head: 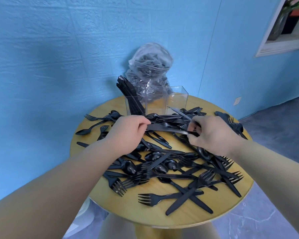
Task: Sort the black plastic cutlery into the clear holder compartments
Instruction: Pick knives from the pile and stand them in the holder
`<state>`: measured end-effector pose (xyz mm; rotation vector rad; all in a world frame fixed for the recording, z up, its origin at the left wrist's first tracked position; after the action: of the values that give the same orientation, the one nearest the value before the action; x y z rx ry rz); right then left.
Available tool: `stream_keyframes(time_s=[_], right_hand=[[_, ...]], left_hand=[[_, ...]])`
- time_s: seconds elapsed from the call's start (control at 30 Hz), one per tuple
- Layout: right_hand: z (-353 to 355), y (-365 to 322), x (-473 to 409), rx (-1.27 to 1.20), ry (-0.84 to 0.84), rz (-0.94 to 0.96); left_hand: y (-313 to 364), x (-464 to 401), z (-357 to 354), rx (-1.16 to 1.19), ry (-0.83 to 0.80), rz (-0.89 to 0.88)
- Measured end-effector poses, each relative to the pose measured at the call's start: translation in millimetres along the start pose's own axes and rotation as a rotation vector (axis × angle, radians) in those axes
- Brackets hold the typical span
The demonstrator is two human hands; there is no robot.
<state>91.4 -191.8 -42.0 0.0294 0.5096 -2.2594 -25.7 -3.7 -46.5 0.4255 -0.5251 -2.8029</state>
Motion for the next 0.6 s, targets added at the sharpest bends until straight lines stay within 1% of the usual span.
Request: stream_keyframes(time_s=[0.13,0.2,0.27,0.3,0.43,0.6], right_hand=[[-4.8,-13.4,2.5,0.031,0.050,0.120],[-8.5,-25.4,2.4,0.048,0.037,0.184],[-14.8,-36.1,-0.2,0.129,0.010,0.227],[-17.8,-39.9,-2.0,0.161,0.010,0.231],[-17.2,-44.1,-8.2,0.181,0.120,0.178],[-16.1,-41.7,-15.2,0.347,0.129,0.159]], left_hand=[[0.1,3.4,10.9,0.082,0.003,0.070],[1.8,5.1,16.0,0.159,0.010,0.082],[3.6,5.8,22.1,0.240,0.024,0.097],[4.4,6.2,25.5,0.269,0.029,0.105],[1.3,7.7,33.9,0.386,0.040,0.174],[-4.1,6.6,35.8,0.548,0.083,0.245]])
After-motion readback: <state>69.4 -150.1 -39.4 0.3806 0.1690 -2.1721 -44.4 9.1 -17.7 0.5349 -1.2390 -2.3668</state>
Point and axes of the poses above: each hand's wrist, its own x-axis away from the middle knuckle, its own z-axis out of the back of the hand, y = z × x, the point moved 3 cm from there along -x, towards the middle knuckle, and after that the axes turned 2 degrees about -z, right-handed, at the moved point
